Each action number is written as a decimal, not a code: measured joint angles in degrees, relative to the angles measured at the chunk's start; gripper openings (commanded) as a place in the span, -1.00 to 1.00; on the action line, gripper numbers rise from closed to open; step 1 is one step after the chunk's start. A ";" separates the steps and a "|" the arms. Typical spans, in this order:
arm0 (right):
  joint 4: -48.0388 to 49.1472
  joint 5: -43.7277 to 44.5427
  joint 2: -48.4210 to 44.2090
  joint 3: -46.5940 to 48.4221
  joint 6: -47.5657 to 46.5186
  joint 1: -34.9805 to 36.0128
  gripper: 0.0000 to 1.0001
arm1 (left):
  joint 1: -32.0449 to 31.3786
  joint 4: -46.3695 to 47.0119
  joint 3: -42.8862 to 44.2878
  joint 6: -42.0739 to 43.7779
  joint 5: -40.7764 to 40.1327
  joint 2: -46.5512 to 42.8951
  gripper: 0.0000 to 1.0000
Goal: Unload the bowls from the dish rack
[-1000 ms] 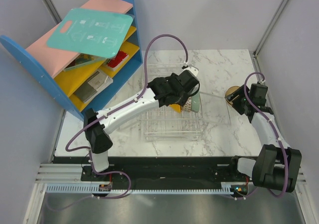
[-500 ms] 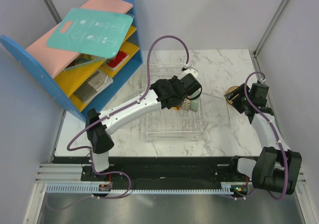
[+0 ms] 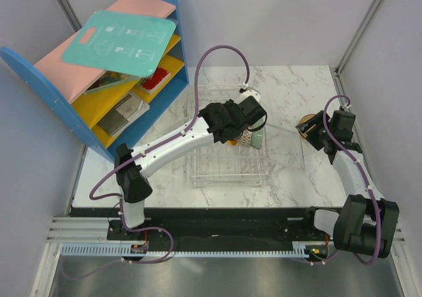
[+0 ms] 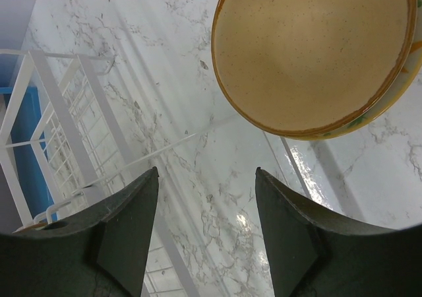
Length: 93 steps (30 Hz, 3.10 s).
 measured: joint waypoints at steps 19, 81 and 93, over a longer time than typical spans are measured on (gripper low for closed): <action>1.22 -0.83 1.05 0.00 0.39 0.00 0.36 | 0.20 -13.94 14.82 1.62 -1.97 7.41 -0.65; 6.62 -7.37 -0.04 10.08 7.06 0.90 0.60 | 9.14 8.50 25.22 4.72 2.67 9.16 -0.96; 9.01 -4.55 2.14 15.02 7.21 14.84 0.59 | 10.73 14.93 28.09 4.61 12.74 13.97 -0.96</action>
